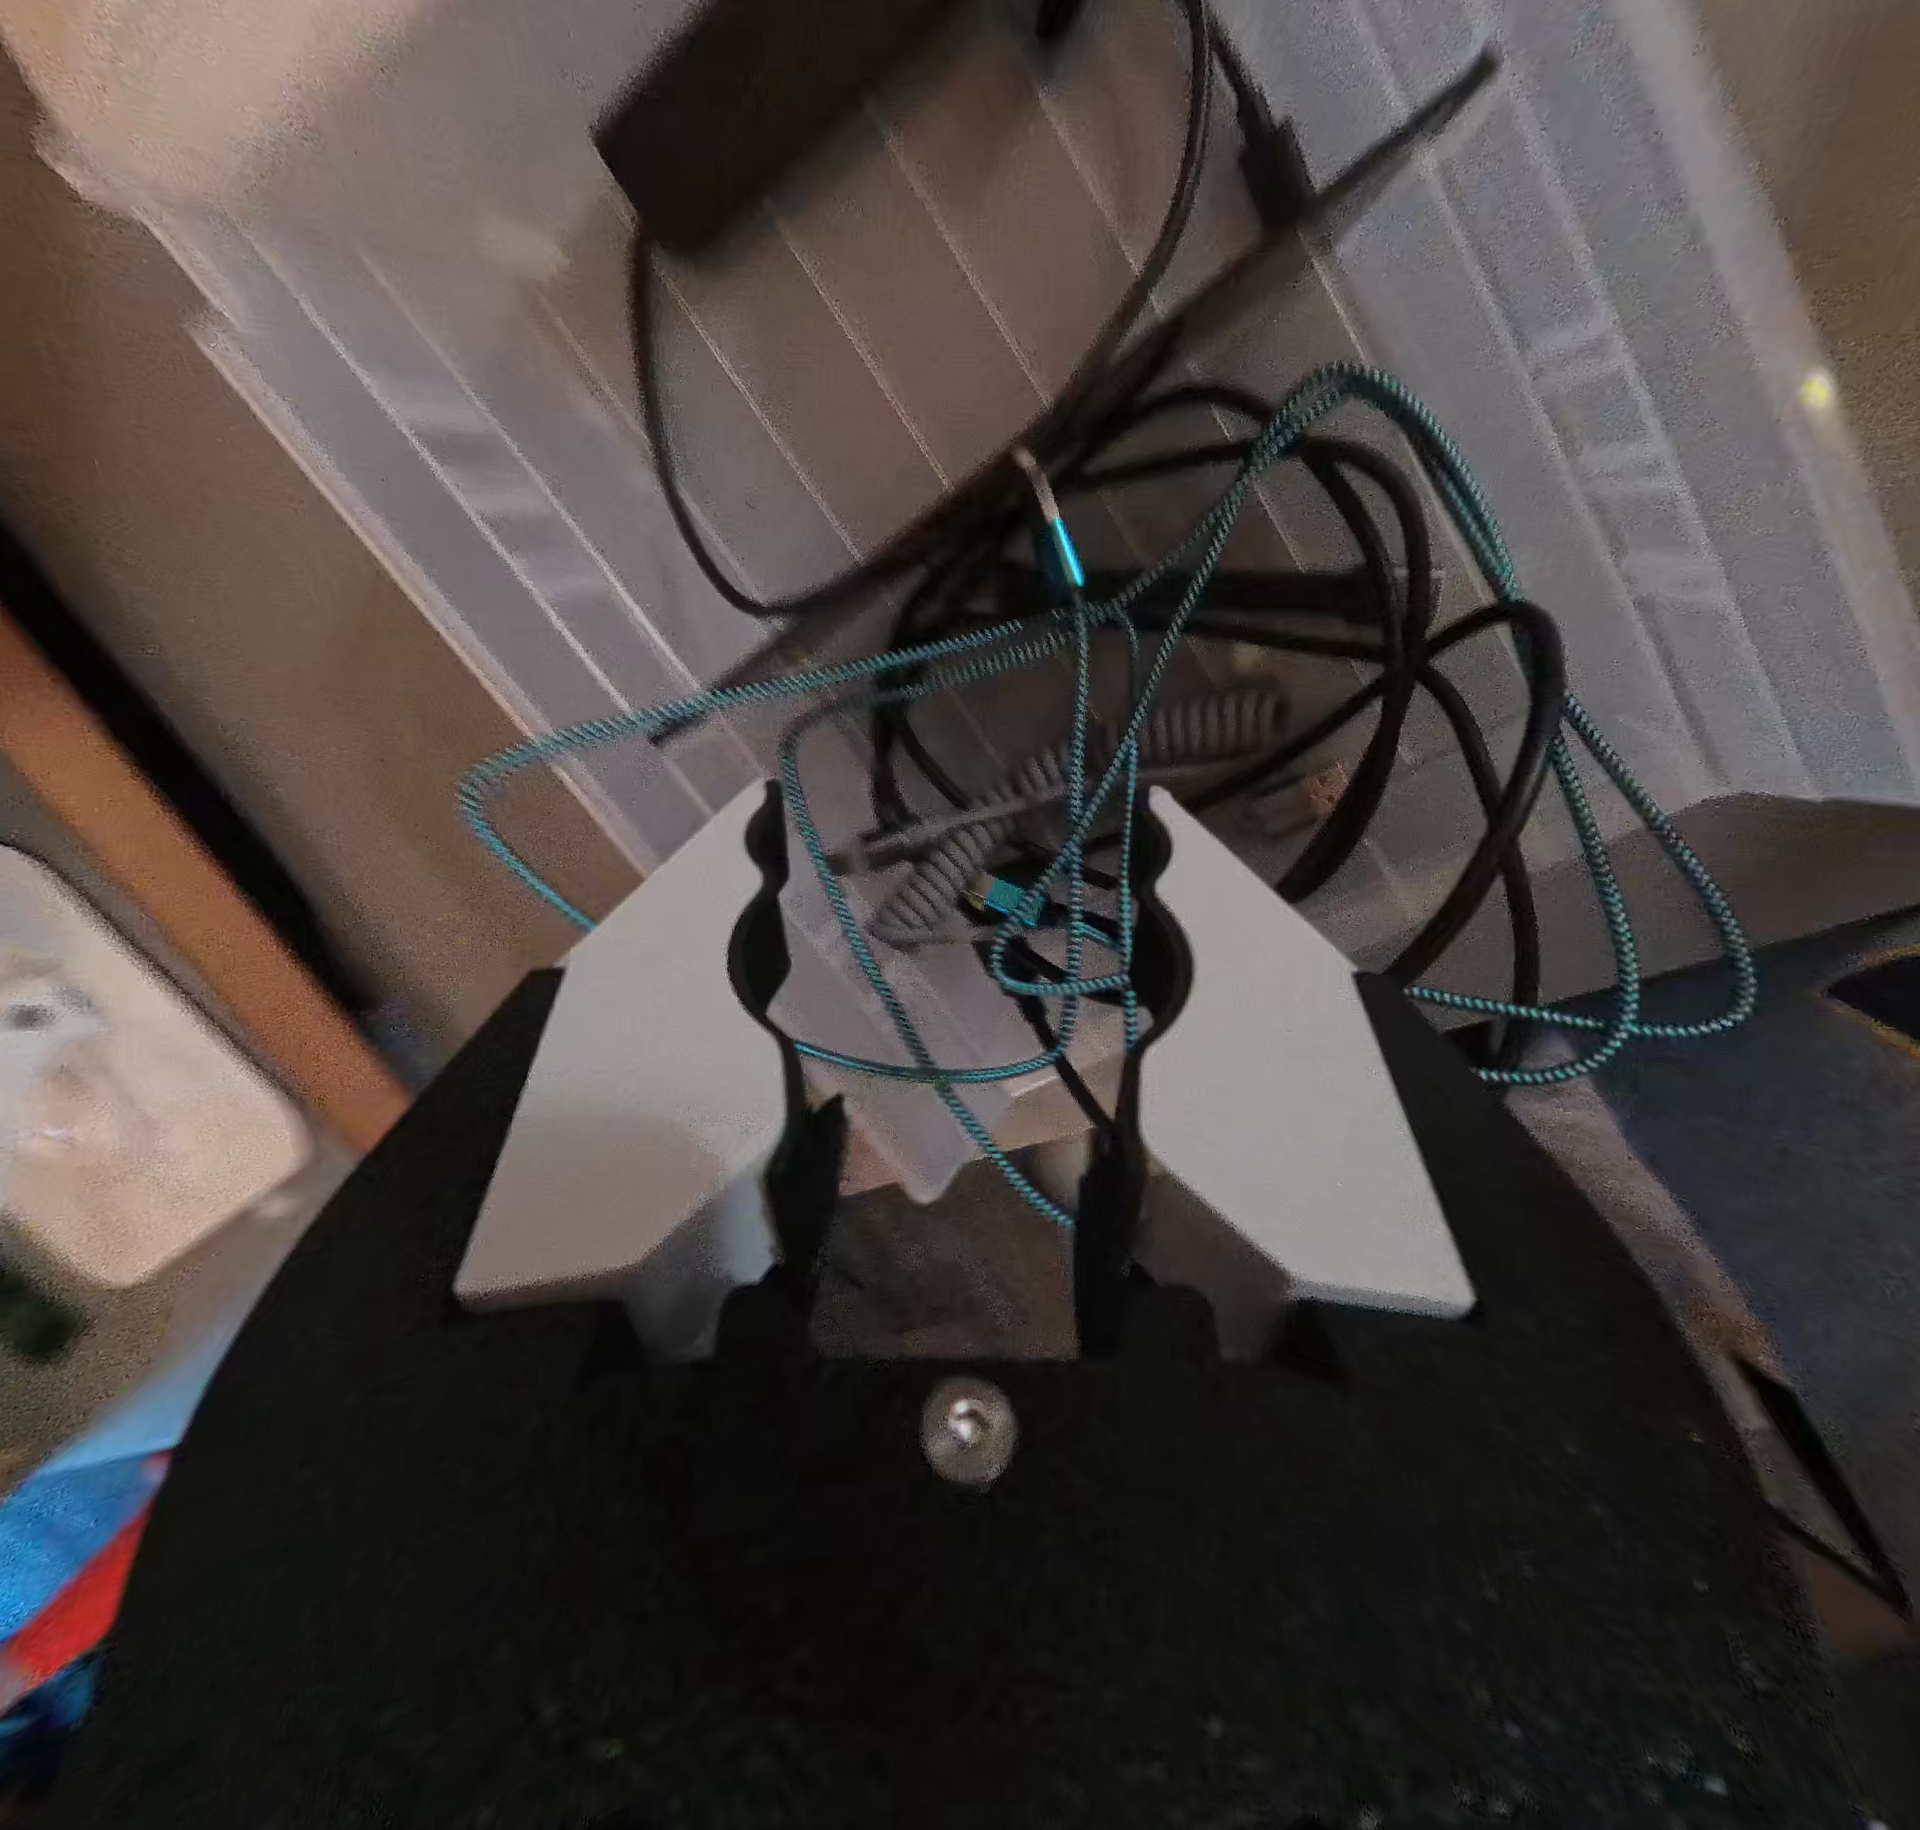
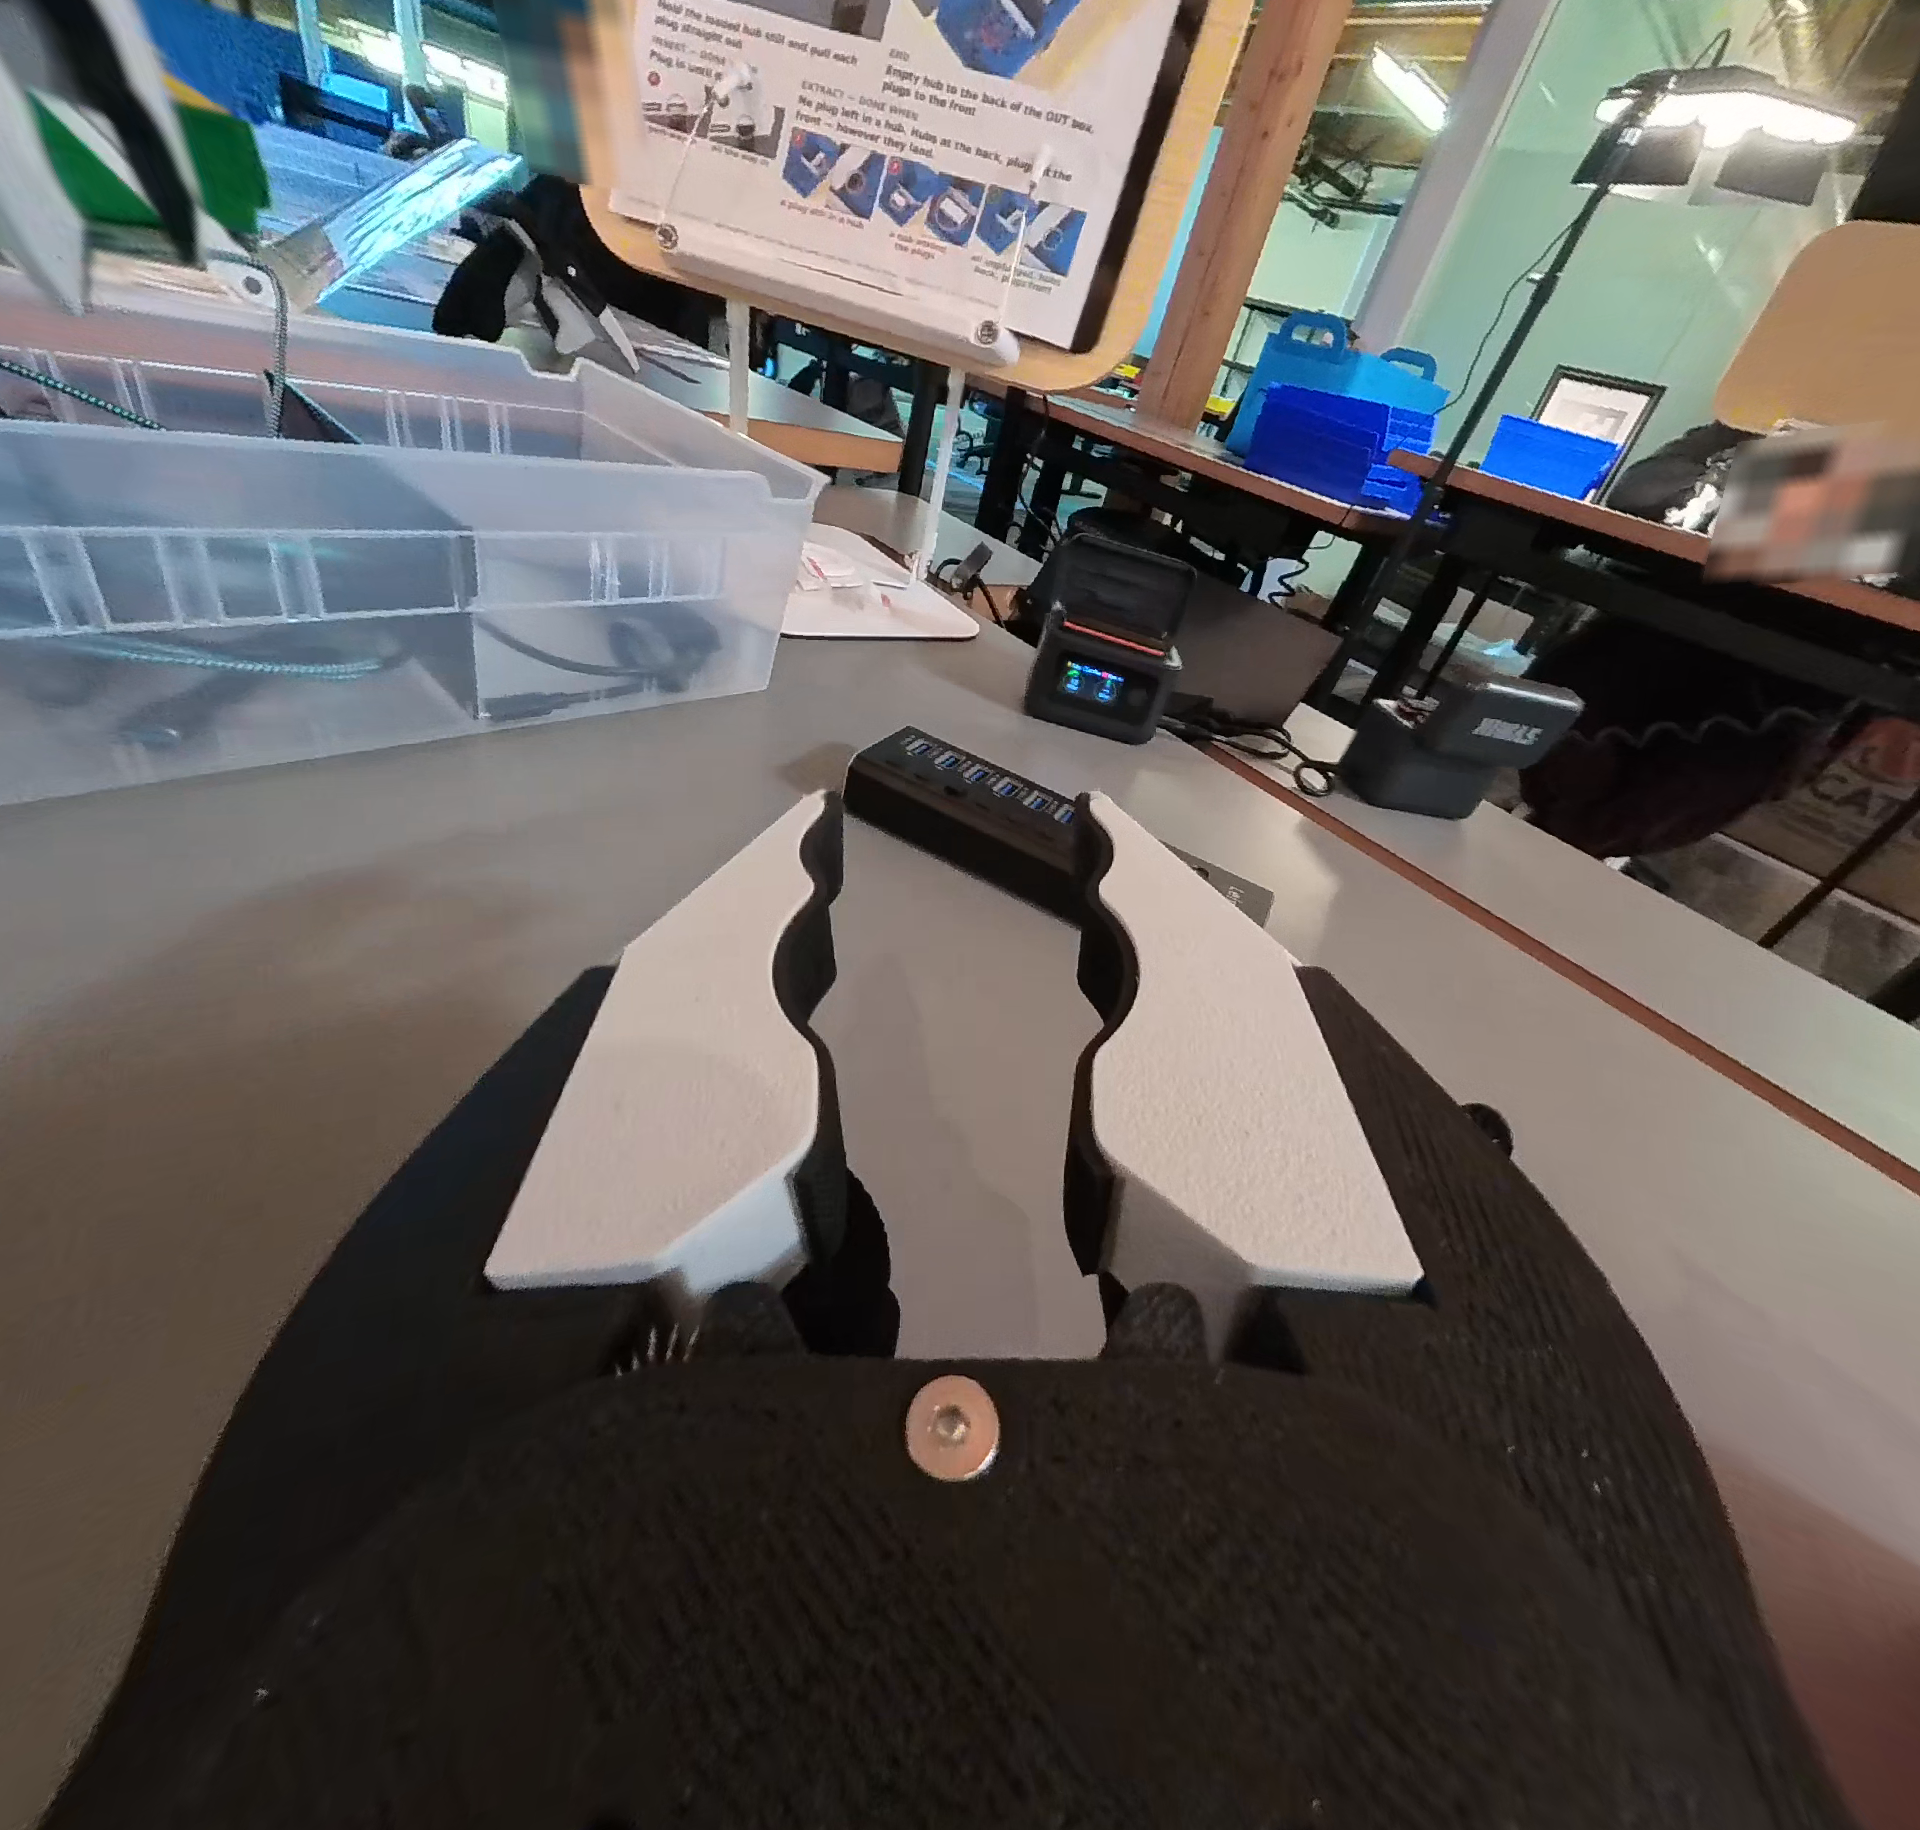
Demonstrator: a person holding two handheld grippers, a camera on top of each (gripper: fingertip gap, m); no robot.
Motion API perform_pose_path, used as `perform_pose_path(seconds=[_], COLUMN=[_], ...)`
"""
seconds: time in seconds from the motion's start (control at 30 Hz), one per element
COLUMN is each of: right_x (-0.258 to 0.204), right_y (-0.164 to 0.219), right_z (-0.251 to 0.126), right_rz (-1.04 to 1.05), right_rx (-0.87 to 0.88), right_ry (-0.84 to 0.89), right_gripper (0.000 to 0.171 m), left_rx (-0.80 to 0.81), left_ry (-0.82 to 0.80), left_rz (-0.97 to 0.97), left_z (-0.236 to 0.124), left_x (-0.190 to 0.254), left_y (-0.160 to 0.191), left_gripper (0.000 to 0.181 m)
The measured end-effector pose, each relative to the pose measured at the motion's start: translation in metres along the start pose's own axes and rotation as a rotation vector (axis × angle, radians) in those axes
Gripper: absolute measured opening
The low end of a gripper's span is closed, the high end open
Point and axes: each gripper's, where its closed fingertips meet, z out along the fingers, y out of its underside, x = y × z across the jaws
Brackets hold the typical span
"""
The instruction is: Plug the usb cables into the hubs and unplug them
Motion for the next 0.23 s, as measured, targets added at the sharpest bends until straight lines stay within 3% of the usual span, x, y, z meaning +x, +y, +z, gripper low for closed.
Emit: perform_pose_path(seconds=[0.03,0.23], right_x=[-0.001,0.001], right_y=[0.0,0.003], right_z=[0.0,0.0], right_rz=[-0.004,0.005], right_rx=[-0.001,-0.011], right_ry=[-0.001,-0.001], right_gripper=[0.043,0.043], left_rx=[0.017,0.101], left_ry=[0.032,0.146], left_rz=[-0.036,-0.121], left_z=[0.008,0.049], left_x=[0.004,0.027], left_y=[0.009,0.018], left_gripper=[0.064,0.059])
